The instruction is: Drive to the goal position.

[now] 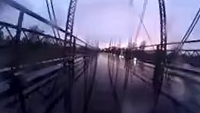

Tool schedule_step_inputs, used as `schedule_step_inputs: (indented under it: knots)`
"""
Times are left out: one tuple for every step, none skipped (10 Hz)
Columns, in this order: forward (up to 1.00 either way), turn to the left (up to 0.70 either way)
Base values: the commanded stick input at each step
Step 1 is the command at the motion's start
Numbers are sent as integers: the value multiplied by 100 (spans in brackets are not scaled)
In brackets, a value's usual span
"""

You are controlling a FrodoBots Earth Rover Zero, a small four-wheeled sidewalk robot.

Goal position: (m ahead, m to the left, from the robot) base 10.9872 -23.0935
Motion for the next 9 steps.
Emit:
schedule_step_inputs:
  knots:
    - [70, 0]
    - [70, 0]
    - [70, 0]
    - [70, 0]
    - [70, 0]
    - [70, 0]
    - [70, 0]
    - [70, 0]
    - [70, 0]
